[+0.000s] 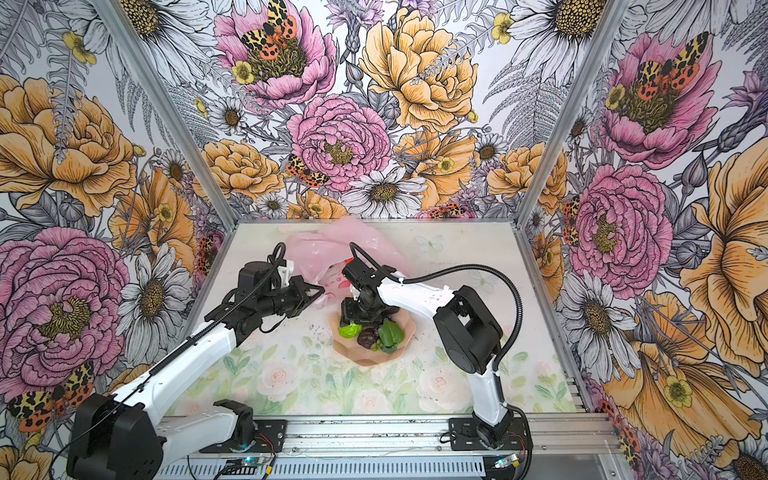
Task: Place the fruits into the plastic bag
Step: 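Lower the right gripper around the bumpy green fruit and close it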
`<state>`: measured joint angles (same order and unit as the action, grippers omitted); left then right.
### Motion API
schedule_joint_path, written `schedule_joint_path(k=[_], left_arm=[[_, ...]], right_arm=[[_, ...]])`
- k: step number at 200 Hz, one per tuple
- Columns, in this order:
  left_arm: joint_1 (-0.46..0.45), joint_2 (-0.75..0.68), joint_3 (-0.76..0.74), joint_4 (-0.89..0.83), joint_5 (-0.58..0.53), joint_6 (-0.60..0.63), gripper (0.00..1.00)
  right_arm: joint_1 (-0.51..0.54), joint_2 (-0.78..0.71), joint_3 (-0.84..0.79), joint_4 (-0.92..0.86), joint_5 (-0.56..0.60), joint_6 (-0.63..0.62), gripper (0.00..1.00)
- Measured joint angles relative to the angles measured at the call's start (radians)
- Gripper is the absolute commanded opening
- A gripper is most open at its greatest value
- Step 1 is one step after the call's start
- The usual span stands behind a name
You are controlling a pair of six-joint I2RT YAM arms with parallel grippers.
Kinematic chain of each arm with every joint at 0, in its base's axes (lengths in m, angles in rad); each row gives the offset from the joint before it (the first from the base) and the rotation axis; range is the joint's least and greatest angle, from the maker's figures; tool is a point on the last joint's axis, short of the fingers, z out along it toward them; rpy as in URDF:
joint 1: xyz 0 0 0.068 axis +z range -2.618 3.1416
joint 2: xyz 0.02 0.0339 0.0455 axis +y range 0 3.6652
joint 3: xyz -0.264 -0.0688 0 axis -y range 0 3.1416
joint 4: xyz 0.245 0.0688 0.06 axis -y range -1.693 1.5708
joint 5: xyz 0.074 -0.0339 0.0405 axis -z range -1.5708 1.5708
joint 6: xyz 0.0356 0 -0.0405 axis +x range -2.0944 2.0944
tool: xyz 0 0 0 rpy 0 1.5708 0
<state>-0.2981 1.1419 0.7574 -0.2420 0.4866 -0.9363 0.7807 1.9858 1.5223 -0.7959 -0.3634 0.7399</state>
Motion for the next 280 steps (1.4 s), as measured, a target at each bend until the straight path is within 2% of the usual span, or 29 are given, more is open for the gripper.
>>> schedule_joint_path(k=[41, 191, 280], left_arm=[[-0.001, 0.017, 0.004, 0.008, 0.000, 0.000, 0.00], [-0.058, 0.027, 0.011, 0.016, -0.019, -0.008, 0.00], [-0.066, 0.011, 0.011, 0.016, -0.030, -0.011, 0.00]], right_arm=[[0.000, -0.019, -0.005, 0.000, 0.003, 0.000, 0.45], [-0.026, -0.269, -0.137, 0.008, -0.054, 0.050, 0.44], [-0.063, -0.298, -0.160, 0.042, -0.078, 0.095, 0.43]])
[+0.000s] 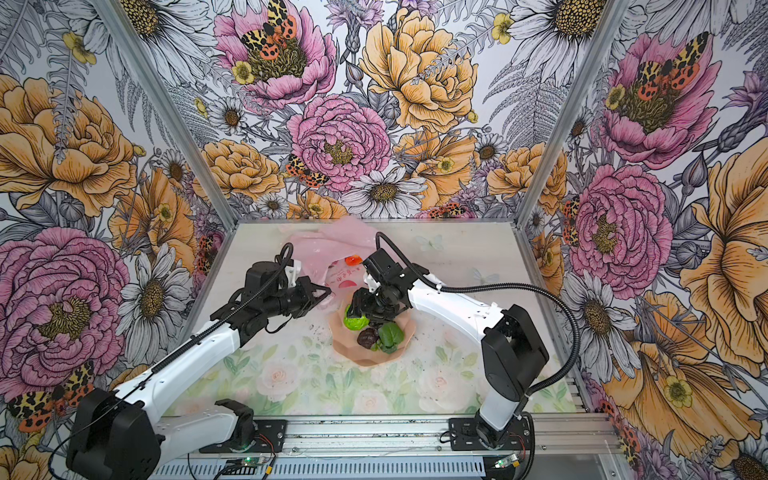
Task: Place the fruits into the plastic bag
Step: 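Lower the right gripper around the bumpy green fruit and close it, then lift the green fruit with the right gripper and carry it to the bag mouth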
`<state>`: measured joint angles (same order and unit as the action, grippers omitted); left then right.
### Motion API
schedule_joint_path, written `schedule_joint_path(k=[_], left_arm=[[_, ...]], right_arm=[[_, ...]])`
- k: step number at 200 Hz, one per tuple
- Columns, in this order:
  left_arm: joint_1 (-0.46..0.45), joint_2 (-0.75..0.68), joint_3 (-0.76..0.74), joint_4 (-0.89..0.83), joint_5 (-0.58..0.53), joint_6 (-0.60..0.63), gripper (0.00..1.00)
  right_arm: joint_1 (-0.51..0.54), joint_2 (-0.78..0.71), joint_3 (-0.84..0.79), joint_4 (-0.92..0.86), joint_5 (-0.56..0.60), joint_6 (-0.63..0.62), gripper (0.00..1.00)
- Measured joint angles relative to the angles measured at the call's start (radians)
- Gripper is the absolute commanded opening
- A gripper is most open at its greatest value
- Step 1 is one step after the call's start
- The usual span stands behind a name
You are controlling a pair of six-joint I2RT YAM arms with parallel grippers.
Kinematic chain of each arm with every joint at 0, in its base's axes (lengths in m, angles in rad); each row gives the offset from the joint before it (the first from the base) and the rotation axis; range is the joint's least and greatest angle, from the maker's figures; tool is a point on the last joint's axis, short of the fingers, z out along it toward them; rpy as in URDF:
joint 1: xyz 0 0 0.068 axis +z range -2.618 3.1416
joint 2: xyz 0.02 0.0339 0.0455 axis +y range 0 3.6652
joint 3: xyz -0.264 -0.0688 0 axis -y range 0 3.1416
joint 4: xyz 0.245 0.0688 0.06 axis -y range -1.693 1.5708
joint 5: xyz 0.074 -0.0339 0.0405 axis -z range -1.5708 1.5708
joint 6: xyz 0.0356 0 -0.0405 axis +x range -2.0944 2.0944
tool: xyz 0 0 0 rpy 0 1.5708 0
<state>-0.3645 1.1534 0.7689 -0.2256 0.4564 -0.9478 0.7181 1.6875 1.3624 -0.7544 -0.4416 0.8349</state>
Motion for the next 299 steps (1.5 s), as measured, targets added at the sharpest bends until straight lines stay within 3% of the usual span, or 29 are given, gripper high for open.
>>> schedule_joint_path(k=[88, 186, 234, 299], left_arm=[[0.000, -0.020, 0.000, -0.002, 0.000, 0.000, 0.00], [0.000, -0.028, 0.000, -0.004, 0.000, 0.000, 0.00], [0.001, -0.027, 0.016, -0.025, 0.002, 0.001, 0.00], [0.002, 0.007, 0.052, -0.024, 0.014, 0.000, 0.00]], right_arm=[[-0.037, 0.046, 0.127, 0.036, -0.037, 0.026, 0.43], [-0.052, 0.288, 0.369, 0.042, -0.039, 0.033, 0.42], [-0.057, 0.370, 0.412, 0.072, 0.031, 0.067, 0.42], [-0.057, 0.399, 0.345, 0.286, 0.183, 0.252, 0.41]])
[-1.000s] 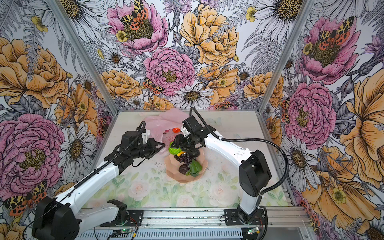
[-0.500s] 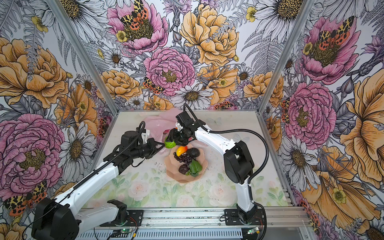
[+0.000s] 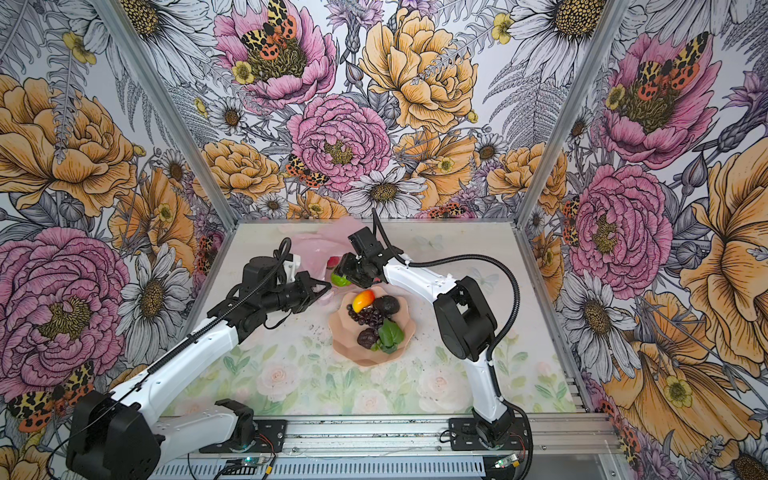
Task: Place the fruits into the plastic bag
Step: 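Lift the green fruit with the right gripper and carry it to the bag mouth, then lower the green fruit into the pink bag and open the right gripper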
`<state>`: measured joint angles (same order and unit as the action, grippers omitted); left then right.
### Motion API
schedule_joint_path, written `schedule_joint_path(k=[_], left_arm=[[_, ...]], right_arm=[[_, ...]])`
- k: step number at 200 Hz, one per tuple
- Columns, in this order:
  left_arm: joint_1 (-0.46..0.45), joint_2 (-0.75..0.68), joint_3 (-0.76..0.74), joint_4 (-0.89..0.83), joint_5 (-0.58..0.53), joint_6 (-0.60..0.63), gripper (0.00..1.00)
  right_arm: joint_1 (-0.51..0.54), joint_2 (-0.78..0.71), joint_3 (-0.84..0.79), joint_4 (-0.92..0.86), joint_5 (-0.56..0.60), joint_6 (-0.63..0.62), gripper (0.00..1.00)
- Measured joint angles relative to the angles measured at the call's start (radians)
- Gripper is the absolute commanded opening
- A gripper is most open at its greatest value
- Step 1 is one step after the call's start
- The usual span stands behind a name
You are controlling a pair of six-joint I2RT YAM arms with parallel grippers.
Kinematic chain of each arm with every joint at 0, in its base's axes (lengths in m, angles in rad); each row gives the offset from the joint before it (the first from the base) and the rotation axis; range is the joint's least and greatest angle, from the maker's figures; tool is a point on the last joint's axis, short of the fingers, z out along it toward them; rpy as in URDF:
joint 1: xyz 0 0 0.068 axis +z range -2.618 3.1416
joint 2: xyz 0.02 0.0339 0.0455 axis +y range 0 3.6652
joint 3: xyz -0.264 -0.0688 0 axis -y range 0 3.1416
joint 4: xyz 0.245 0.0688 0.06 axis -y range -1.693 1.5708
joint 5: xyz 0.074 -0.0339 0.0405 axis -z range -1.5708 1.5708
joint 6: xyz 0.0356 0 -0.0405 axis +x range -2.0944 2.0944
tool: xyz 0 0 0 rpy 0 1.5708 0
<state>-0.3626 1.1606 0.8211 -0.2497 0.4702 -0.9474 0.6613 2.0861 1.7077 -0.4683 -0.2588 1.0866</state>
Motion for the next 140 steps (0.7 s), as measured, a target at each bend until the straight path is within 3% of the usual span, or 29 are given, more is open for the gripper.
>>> schedule_joint_path(k=[92, 117, 140], left_arm=[[-0.026, 0.048, 0.000, 0.016, 0.022, -0.023, 0.00], [-0.042, 0.056, 0.000, 0.026, 0.022, -0.023, 0.00], [-0.048, 0.060, 0.000, 0.031, 0.022, -0.024, 0.00]], right_arm=[[0.000, 0.197, 0.081, 0.114, 0.109, 0.190, 0.48], [-0.002, 0.244, 0.155, 0.123, 0.108, 0.211, 0.63], [-0.002, 0.277, 0.216, 0.172, 0.102, 0.217, 0.88]])
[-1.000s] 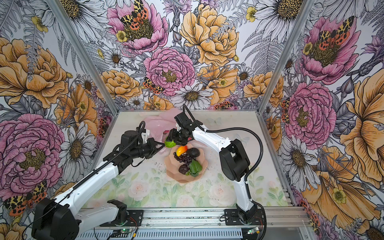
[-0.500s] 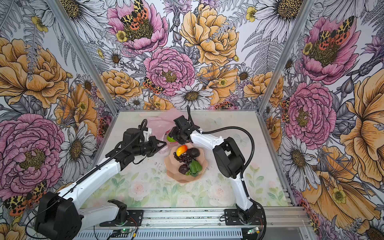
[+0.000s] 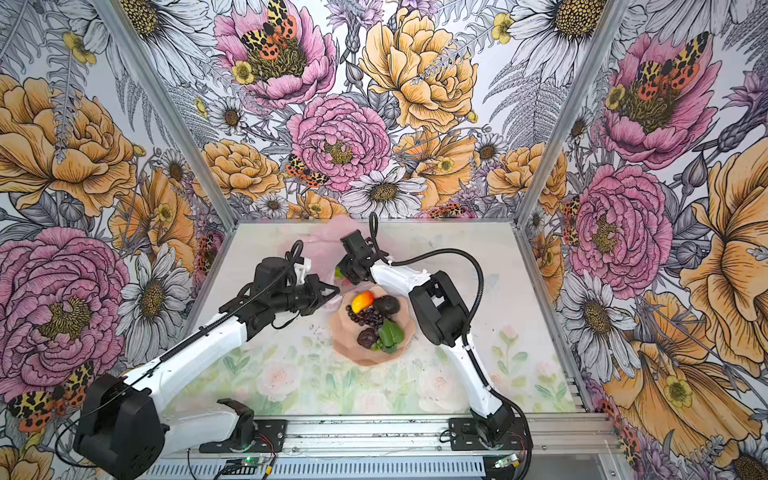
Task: Place the fruits into the plastic bag
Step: 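Lower the green fruit into the pink bag and open the right gripper, then withdraw the right gripper from the bag and move it over the mango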
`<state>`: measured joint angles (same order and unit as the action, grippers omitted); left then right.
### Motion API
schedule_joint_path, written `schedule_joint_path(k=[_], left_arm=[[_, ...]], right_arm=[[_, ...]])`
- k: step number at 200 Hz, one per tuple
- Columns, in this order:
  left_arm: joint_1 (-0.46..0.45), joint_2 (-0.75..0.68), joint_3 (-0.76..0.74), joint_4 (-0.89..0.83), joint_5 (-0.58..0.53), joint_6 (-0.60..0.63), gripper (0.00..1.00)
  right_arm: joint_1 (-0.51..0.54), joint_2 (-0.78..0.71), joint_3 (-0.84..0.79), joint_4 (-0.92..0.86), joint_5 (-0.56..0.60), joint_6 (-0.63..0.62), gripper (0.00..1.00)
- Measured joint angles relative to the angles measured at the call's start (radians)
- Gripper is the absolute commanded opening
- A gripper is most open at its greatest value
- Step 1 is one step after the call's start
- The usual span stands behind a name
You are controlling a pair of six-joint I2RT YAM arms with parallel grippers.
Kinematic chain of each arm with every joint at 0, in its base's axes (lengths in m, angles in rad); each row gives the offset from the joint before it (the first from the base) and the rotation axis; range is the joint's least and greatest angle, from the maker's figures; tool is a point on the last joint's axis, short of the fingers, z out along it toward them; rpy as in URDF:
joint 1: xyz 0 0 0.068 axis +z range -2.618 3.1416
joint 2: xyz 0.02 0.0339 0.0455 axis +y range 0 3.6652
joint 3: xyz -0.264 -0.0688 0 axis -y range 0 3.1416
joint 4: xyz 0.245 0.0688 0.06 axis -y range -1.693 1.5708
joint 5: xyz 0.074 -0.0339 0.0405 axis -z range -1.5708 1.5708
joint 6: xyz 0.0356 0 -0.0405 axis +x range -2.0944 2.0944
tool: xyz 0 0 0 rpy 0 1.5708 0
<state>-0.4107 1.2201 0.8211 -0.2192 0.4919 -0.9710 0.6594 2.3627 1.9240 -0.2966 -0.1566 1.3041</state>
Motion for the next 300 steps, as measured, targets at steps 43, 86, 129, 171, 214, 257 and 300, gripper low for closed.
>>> schedule_joint_path(k=[43, 86, 129, 171, 214, 257, 300], left_arm=[[0.003, -0.001, 0.000, 0.005, 0.000, 0.000, 0.00], [0.042, -0.026, 0.000, 0.006, 0.016, 0.001, 0.00], [0.097, -0.082, 0.000, -0.008, 0.033, 0.001, 0.00], [0.136, -0.121, 0.000, -0.012, 0.035, 0.001, 0.00], [0.137, -0.134, 0.000, -0.016, 0.038, 0.000, 0.00], [0.120, -0.142, -0.015, -0.017, 0.036, -0.019, 0.00], [0.073, -0.135, -0.027, -0.016, 0.020, -0.027, 0.00]], right_arm=[[-0.008, 0.009, 0.027, 0.126, -0.010, 0.011, 0.93], [-0.032, -0.008, 0.001, 0.217, -0.011, -0.010, 0.93], [-0.084, -0.093, -0.071, 0.189, 0.016, -0.061, 0.93], [-0.140, -0.172, -0.072, 0.090, 0.005, -0.125, 0.93], [-0.185, -0.222, -0.103, -0.019, -0.042, -0.178, 0.92], [-0.203, -0.255, -0.124, -0.136, -0.158, -0.262, 0.92], [-0.208, -0.300, -0.126, -0.299, -0.268, -0.407, 0.92]])
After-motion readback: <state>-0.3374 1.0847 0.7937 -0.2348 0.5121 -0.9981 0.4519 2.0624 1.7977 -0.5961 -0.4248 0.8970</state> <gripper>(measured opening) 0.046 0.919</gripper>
